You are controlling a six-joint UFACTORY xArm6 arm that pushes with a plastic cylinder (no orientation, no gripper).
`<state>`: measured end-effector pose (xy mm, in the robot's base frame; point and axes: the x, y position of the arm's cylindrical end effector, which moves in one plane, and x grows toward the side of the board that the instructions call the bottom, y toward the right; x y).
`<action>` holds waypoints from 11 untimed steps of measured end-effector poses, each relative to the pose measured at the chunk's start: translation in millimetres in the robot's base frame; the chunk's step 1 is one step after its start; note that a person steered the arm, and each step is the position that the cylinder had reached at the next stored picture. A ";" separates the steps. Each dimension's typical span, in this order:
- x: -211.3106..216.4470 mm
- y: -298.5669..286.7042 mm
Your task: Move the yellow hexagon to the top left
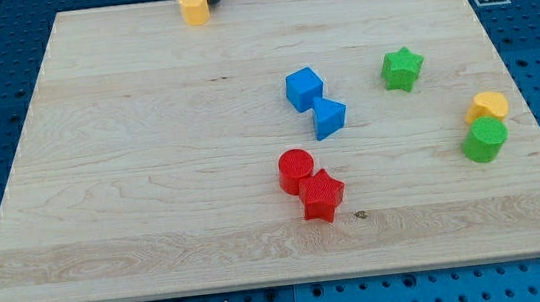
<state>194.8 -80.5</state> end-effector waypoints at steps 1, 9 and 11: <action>12.5 -26.9; 69.6 -89.6; 98.0 -78.0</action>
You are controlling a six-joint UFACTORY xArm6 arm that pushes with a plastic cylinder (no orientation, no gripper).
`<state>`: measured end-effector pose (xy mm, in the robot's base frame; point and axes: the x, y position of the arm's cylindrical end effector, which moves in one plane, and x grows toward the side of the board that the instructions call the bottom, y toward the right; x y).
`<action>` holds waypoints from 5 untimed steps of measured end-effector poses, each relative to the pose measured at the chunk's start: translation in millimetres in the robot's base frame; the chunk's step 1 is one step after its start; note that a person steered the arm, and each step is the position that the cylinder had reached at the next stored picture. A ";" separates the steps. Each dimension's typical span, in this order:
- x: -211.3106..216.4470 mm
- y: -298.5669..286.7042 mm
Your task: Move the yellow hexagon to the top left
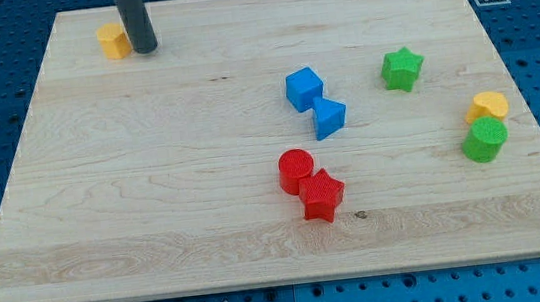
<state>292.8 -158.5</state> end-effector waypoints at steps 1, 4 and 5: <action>3.3 -4.3; -15.5 -47.5; -18.0 -59.5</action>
